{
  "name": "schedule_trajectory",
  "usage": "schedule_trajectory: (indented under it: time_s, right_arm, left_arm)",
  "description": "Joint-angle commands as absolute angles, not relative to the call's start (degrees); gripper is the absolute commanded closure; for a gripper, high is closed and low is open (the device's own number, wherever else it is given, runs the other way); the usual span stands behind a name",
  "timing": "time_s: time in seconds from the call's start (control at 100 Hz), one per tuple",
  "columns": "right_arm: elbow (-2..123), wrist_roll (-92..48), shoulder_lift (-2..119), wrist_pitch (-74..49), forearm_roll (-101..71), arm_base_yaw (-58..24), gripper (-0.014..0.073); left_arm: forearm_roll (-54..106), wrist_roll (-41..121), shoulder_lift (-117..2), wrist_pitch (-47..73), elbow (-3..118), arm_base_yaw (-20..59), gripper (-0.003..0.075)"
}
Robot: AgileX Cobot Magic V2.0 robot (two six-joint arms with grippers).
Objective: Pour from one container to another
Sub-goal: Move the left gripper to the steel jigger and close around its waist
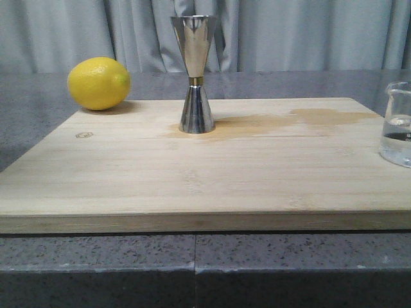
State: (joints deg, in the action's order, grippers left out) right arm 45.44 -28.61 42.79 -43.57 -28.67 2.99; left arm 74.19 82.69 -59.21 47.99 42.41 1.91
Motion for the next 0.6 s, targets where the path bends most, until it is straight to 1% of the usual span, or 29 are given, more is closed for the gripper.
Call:
schedule_trajectory:
  time_s: [0.0, 0.26, 0.49, 0.59]
  right_arm:
    - [47.55, -30.44, 42.82, -38.62, -31.05, 3.12, -0.0024]
    - [47.55, -30.44, 42.82, -36.87, -31.05, 3.12, -0.0024]
    - [47.55, -30.44, 42.82, -36.4, -31.05, 3.12, -0.0024]
    - [47.55, -30.44, 42.82, -36.08, -31.05, 3.12, -0.0024]
  left_arm:
    - [85.45, 92.72, -61.11, 49.06, 42.34, 1.78, 0.0225]
    - [97.67, 108.69, -69.92, 61.33, 41.87, 1.78, 0.0225]
    - [101.98, 116.66, -77.56, 71.99, 41.87, 1.78, 0.0225]
    - [103.53, 120.24, -80.5, 72.71, 41.87, 2.02, 0.0225]
